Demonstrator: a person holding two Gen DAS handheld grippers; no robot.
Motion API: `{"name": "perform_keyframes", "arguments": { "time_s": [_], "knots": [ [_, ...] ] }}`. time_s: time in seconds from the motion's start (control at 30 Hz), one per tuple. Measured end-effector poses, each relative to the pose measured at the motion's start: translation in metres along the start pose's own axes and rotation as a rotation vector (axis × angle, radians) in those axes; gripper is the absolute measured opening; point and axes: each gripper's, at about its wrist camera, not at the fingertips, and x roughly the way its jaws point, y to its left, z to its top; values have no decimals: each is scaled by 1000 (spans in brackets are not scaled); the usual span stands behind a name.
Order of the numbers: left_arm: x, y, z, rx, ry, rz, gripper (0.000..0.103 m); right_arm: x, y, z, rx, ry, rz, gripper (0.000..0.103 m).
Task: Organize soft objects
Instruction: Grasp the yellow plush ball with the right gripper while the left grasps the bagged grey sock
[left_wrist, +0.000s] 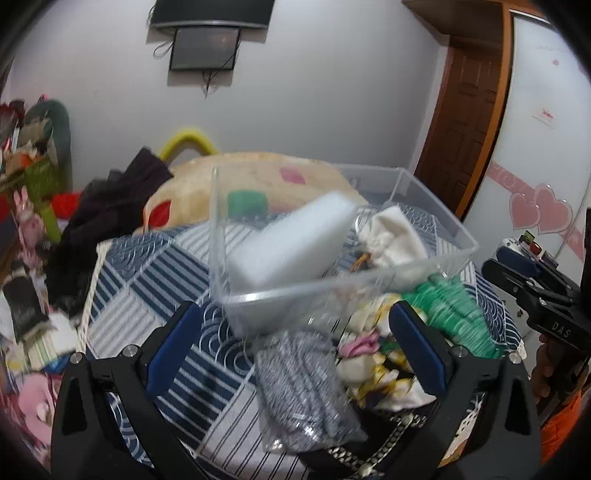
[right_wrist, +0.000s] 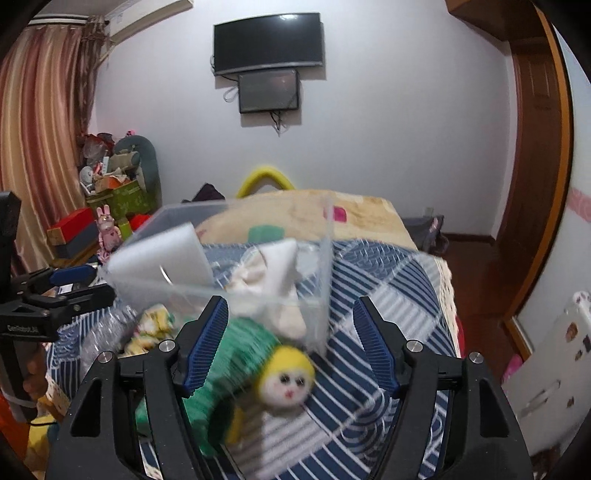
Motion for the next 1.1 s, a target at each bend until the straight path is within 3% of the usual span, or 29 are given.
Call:
{"name": "perform_keyframes", "arguments": {
  "time_s": [0.23,0.33,0.43,0.57,0.63,0.73,0.77,0.9,1.1],
  "knots": [
    [13,15,-21,-69,23,36,103,13,-16,-25,79,85,15,67],
    [20,17,-29,-87,42,11,102,16,-12,-31,86,103,33,67],
    [26,19,-36,-100,53,19,82,21,-4,-34,67,123,38,67],
    [33,23,-44,-107,93,-8,71,26,1,-37,57,134,41,67],
    [33,23,-47,-112,99,-25,60,29,3,-38,61,144,53,67],
    [30,21,-50,-104,97,-54,41,28,4,-38,78,141,94,49],
    [30,20,-51,-106,102,-72,40,27,4,-39,84,139,115,40],
    [24,16,-53,-107,97,-104,29,21,10,-40,51,116,87,38],
    [2,4,-53,-44,35,-58,28,7,8,-37,28,79,25,38]
  ]
}}
